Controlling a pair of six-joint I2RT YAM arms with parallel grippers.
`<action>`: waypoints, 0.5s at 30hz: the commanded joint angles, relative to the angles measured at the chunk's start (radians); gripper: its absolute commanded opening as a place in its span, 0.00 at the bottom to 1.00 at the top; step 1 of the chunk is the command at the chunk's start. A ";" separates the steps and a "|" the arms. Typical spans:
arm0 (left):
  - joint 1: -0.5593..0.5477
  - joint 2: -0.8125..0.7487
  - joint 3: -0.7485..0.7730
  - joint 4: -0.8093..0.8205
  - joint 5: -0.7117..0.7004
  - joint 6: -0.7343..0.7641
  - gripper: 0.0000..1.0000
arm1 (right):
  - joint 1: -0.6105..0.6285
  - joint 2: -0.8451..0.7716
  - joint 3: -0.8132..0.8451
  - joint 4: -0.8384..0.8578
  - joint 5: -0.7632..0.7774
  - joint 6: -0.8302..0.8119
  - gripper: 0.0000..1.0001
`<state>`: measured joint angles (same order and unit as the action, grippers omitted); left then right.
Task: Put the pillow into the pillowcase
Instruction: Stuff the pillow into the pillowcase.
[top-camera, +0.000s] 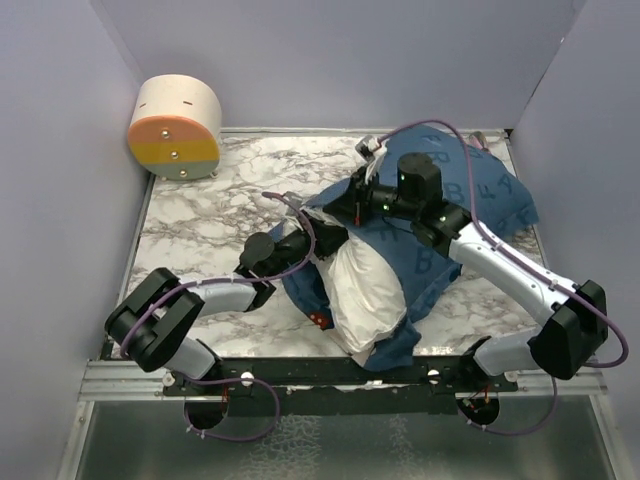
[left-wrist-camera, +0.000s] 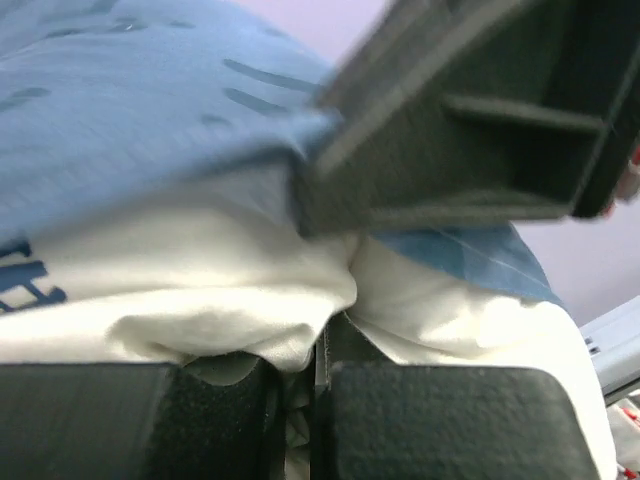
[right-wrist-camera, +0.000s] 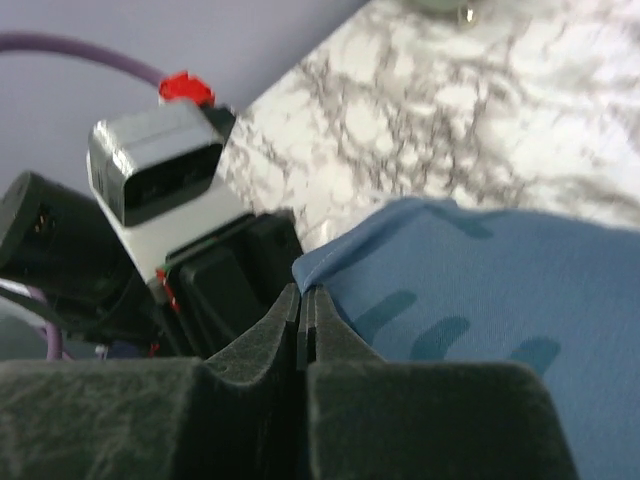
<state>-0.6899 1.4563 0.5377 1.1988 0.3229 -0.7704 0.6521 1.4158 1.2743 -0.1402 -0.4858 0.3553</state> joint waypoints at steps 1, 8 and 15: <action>-0.017 0.069 -0.052 0.153 -0.187 0.078 0.00 | 0.064 -0.103 -0.259 0.152 -0.112 0.056 0.01; 0.045 0.233 -0.113 0.187 -0.203 -0.035 0.45 | 0.064 -0.366 -0.349 -0.056 -0.022 -0.120 0.53; 0.055 -0.020 -0.150 -0.196 -0.113 -0.010 0.66 | 0.063 -0.532 -0.199 -0.293 0.169 -0.238 0.83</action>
<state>-0.6365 1.5898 0.4015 1.2991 0.1921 -0.8112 0.7143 0.9421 0.9901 -0.2775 -0.4599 0.2138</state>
